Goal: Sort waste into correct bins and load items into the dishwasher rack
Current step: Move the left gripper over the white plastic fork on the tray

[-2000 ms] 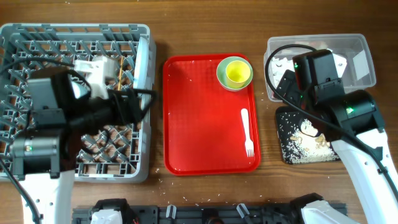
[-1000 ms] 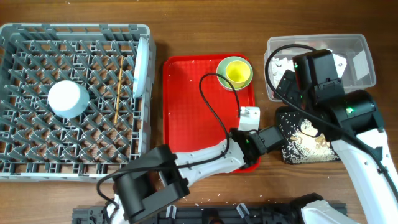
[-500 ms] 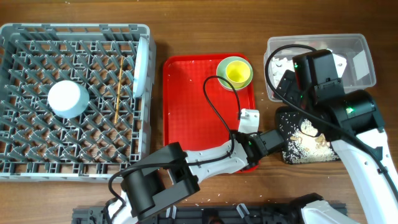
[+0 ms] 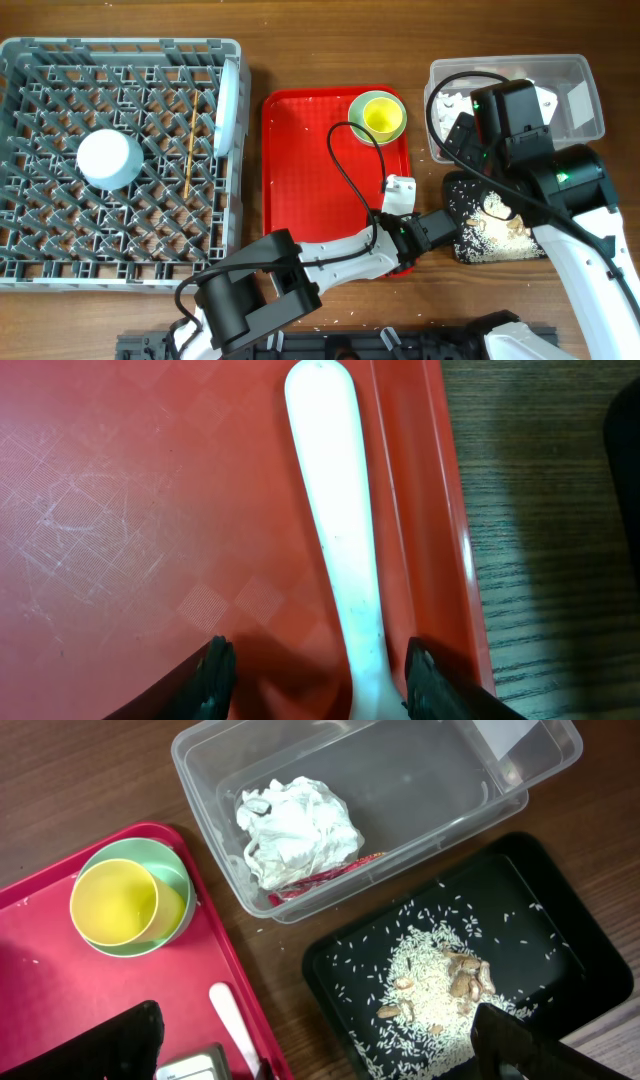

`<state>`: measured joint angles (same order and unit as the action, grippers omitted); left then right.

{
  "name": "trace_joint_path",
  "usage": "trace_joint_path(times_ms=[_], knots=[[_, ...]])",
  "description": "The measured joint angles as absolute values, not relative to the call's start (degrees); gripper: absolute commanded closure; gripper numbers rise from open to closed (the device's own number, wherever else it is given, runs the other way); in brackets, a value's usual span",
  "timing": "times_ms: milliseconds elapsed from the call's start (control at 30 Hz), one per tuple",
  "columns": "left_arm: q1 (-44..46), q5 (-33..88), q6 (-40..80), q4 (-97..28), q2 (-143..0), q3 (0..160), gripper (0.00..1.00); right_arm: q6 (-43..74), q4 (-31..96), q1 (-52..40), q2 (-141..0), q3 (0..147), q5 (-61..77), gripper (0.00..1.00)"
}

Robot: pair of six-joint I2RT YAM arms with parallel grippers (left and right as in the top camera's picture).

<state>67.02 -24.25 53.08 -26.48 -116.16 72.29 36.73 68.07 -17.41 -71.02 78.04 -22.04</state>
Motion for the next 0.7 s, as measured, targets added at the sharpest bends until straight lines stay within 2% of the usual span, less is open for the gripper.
trace_joint_path(times_ms=[133, 267, 467, 500, 533, 667, 700], knots=[[67.05, -24.86, 53.08, -26.55, -116.25, 72.29, 0.47, 36.73, 68.07, -17.41, -71.02, 78.04, -22.04, 0.0], [67.05, -25.8, 53.08, -26.48, -116.44, 72.29, 0.57, 36.73, 68.07, -17.41, -71.02, 78.04, -22.04, 0.0], [67.13, -27.88, 53.08, -27.09, -117.4, 72.79, 0.59, 36.73, 68.07, -17.41, -71.02, 78.04, -22.04, 0.0], [67.13, -28.1, 53.1, -27.62, -117.54, 73.01, 0.62, 36.73, 68.07, -17.41, -71.02, 78.04, -22.04, 0.0], [67.07, -28.16, 53.12, -28.25, -117.54, 73.17, 0.71, 36.73, 68.07, -17.41, -71.02, 78.04, -22.04, 0.0], [67.02, -28.05, 53.52, -30.3, -117.54, 73.54, 0.81, 36.73, 68.07, -17.41, -71.02, 78.04, -22.04, 0.0], [67.0, -27.2, 53.49, -30.65, -117.54, 73.76, 0.88, 36.73, 68.07, -17.41, -71.02, 78.04, -22.04, 0.0]])
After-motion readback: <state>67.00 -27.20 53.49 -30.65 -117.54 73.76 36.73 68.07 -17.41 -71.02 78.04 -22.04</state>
